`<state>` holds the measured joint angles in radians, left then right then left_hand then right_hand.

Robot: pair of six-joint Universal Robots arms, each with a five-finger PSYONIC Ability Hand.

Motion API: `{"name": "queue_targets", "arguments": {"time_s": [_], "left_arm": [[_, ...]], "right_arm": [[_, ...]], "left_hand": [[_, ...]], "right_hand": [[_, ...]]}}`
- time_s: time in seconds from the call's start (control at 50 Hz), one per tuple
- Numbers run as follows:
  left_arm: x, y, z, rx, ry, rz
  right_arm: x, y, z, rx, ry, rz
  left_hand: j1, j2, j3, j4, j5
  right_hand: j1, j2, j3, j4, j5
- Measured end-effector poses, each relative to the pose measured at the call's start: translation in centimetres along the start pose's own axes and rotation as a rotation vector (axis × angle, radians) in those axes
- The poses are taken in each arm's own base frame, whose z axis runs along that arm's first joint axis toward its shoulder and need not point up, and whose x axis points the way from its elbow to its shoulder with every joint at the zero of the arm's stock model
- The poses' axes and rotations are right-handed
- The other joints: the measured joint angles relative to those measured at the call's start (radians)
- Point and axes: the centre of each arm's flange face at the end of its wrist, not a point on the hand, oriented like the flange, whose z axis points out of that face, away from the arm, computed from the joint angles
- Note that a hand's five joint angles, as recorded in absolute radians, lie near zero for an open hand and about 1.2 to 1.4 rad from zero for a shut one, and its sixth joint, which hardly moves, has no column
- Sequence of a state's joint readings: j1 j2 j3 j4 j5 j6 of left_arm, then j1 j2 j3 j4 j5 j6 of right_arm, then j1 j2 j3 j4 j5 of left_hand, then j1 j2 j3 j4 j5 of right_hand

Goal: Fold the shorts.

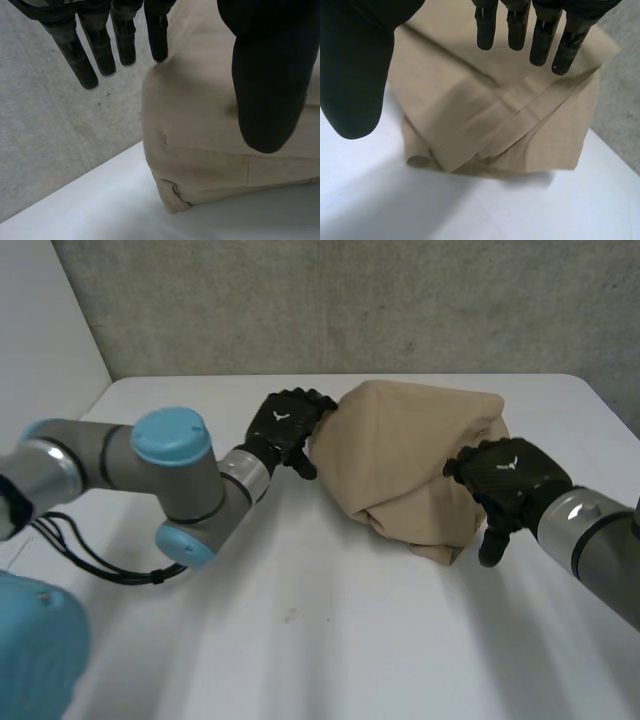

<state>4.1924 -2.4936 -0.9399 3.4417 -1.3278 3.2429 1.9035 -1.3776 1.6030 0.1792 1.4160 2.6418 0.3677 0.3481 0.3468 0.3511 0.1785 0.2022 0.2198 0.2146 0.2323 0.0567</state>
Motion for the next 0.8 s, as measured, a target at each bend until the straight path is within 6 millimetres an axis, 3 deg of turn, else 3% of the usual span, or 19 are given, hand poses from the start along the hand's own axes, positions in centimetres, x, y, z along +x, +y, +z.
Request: {"name": "queue_targets", "arguments": {"time_s": [0.06,0.12,0.18,0.32,0.44,0.5,0.58,0.64,0.66,0.7,0.72,0.8], "left_arm": [[0.2,0.7,0.8,0.017,0.01,0.01],[0.4,1.1,1.1,0.022,0.015,0.014],[0.4,1.3,1.2,0.018,0.01,0.013],[-1.9,0.1,0.2,-0.004,-0.165,0.02],[-7.5,-4.4,-2.5,0.017,-0.457,0.074],[-11.0,-8.3,-4.6,0.085,-0.611,0.11],[-14.0,-14.2,-7.1,0.262,-0.725,0.154],[-14.4,-17.7,-8.1,0.394,-0.724,0.186],[-14.4,-17.7,-8.1,0.394,-0.724,0.186],[-13.8,-20.2,-8.4,0.495,-0.663,0.22],[-13.7,-20.3,-8.3,0.502,-0.654,0.224],[-10.0,-21.0,-7.3,0.553,-0.451,0.252]], "right_arm": [[-0.1,0.7,-0.1,-0.011,0.002,0.005],[0.0,1.1,-0.2,-0.013,0.009,0.008],[0.0,1.3,-0.2,-0.01,0.017,0.009],[0.1,1.3,-0.4,0.0,0.026,0.008],[0.0,1.3,-0.5,0.008,0.029,0.006],[0.0,1.3,-0.6,0.011,0.03,0.005],[-0.1,1.4,-0.6,0.014,0.03,0.005],[-0.1,1.4,-0.6,0.014,0.03,0.006],[-0.1,1.4,-0.6,0.014,0.03,0.006],[-0.1,1.4,-0.6,0.013,0.029,0.007],[-0.1,1.4,-0.6,0.013,0.029,0.007],[-0.1,1.5,-0.7,0.01,0.03,0.008]], "left_hand": [[0.121,0.123,0.124,0.112,0.11],[0.564,0.542,0.539,0.538,0.524],[0.726,0.734,0.723,0.73,0.706],[0.758,0.831,0.824,0.843,0.773],[0.758,0.831,0.836,0.844,0.773],[0.758,0.833,0.84,0.844,0.773],[0.758,0.833,0.844,0.847,0.773],[0.758,0.838,0.847,0.847,0.773],[0.758,0.838,0.847,0.847,0.773],[0.758,0.839,0.849,0.848,0.773],[0.758,0.839,0.85,0.848,0.773],[0.758,0.84,0.852,0.854,0.773]], "right_hand": [[0.0,0.0,-0.001,0.0,0.0],[0.0,0.0,-0.001,0.0,0.0],[0.0,0.0,0.0,0.0,0.0],[0.0,0.0,-0.001,0.0,0.0],[0.0,0.0,-0.001,0.0,0.0],[0.0,0.0,-0.001,0.0,0.0],[0.0,0.0,0.0,0.0,0.0],[0.0,0.0,-0.001,0.0,0.0],[0.0,0.0,-0.001,0.0,0.0],[0.0,0.0,-0.001,0.0,0.0],[0.0,0.0,-0.001,0.0,0.0],[0.0,0.0,0.0,0.0,0.0]]}}
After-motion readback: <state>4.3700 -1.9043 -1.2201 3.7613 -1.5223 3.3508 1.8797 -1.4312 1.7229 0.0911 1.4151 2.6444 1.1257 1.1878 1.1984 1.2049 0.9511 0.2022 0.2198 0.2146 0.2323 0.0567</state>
